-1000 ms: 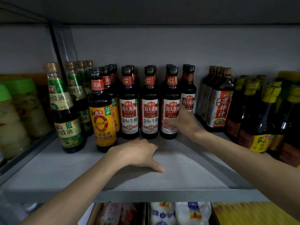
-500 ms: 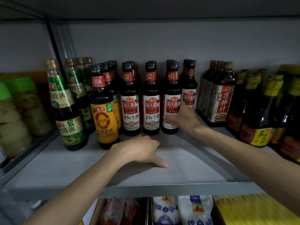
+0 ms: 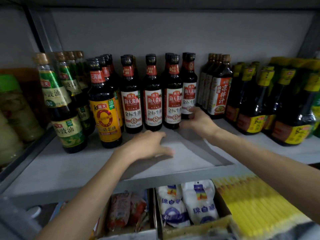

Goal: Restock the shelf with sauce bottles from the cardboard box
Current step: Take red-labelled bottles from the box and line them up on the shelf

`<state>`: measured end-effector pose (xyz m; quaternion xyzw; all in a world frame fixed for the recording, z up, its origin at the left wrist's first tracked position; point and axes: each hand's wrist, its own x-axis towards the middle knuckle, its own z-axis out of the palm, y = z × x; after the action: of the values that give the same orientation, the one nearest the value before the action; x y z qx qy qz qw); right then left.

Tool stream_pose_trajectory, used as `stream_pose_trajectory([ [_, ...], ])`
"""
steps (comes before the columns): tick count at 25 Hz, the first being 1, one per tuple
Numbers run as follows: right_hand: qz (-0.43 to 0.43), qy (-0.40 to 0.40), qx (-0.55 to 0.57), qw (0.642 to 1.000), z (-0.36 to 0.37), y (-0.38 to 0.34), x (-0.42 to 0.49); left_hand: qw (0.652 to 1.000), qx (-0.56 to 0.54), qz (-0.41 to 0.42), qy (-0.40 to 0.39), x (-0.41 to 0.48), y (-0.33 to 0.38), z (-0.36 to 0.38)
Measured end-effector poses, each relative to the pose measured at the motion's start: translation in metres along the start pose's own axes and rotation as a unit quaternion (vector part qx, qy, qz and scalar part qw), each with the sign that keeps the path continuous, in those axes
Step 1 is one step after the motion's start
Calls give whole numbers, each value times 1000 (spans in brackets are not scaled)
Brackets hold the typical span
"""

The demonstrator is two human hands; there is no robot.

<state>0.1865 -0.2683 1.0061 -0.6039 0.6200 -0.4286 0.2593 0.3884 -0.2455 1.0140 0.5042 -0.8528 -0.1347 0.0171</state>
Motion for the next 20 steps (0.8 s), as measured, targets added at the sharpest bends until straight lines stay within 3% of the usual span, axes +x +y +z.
stream_pose_trajectory([
  [5, -64, 91, -63, 992, -39, 12, -86, 976, -135, 82, 151, -15, 54, 23],
  [9, -78, 97, -50, 991, -81, 39, -151, 954, -178, 182, 159, -32, 116, 43],
  [15, 52, 111, 90, 988, -176, 153, -242, 958, -169, 231, -4, -30, 242, 103],
  [17, 117, 72, 88, 987, -202, 207, -270, 957, -159, 233, -64, -24, 288, 145],
  [20, 238, -5, 62, 969, -232, 307, -314, 944, -144, 206, -215, -6, 350, 228],
])
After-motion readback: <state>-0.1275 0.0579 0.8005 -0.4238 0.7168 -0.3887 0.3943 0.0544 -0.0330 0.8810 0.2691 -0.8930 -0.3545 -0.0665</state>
